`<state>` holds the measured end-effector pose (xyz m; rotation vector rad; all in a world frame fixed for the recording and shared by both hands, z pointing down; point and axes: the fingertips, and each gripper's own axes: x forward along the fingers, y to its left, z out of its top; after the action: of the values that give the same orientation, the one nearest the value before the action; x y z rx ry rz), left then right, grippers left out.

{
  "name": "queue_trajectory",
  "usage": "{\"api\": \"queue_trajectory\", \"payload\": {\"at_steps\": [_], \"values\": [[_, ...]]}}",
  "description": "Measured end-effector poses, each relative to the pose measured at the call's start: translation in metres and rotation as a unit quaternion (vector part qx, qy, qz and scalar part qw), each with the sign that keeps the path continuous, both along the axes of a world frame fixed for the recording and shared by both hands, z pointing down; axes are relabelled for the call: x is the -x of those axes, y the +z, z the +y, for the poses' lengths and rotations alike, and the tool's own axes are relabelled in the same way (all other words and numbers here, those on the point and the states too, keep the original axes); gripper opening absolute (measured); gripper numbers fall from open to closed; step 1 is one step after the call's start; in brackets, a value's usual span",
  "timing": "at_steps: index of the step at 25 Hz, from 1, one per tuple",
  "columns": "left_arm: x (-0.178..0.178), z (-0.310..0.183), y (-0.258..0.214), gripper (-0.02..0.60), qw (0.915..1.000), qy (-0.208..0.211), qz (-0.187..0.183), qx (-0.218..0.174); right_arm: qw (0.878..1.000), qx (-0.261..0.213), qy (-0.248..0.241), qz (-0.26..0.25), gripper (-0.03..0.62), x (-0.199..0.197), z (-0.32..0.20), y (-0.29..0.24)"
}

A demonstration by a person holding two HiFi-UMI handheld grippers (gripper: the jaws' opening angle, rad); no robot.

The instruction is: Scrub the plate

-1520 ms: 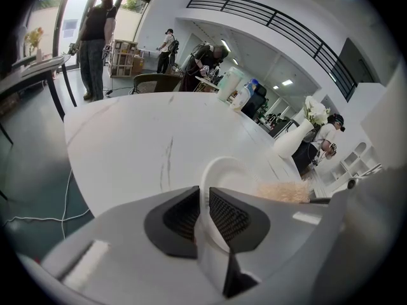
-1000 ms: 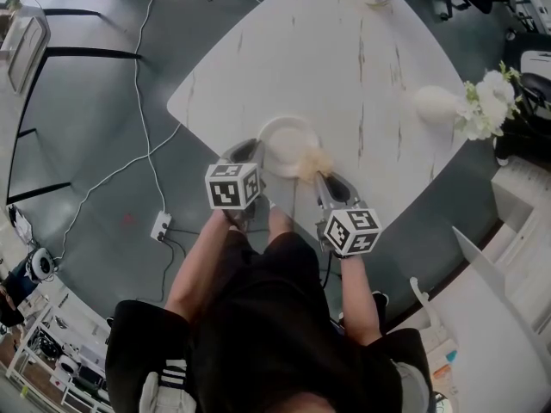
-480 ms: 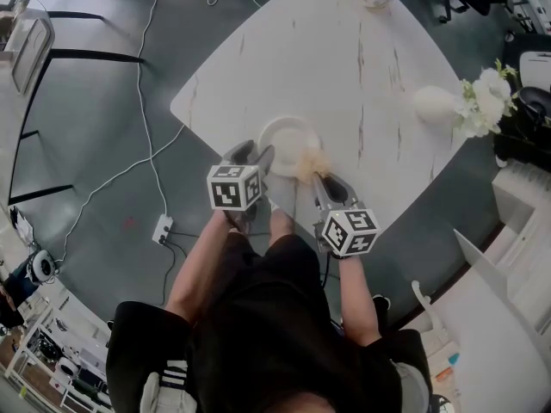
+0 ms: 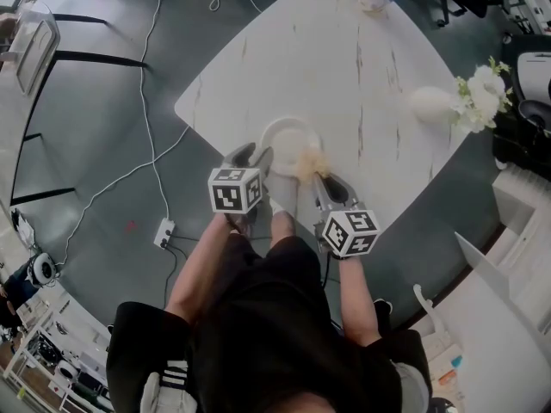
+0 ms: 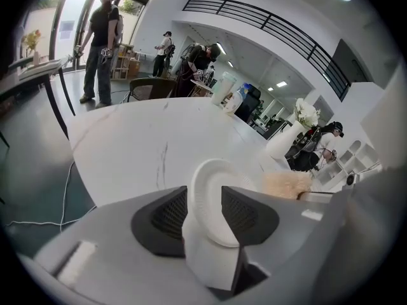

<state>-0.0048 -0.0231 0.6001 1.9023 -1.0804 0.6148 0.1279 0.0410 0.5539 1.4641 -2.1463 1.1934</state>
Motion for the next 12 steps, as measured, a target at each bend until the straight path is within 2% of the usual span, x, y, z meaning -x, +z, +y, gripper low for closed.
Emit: {"api": "queue_trajectory", "payload": {"at_steps": [5,12], "values": [[0.001,0.0,-0.018,0.102,0.9996,0.014,-0.012,-0.02,1.0,-0.021,0.01,0.009,0.052,-0.001,-0.003,-0.014],[0.0,-0.003,-0.058,0.021,0.996,0.039,-0.026,-0.076,0.998,-0.049,0.033,0.021,0.052,-0.004,-0.005,-0.04]]}}
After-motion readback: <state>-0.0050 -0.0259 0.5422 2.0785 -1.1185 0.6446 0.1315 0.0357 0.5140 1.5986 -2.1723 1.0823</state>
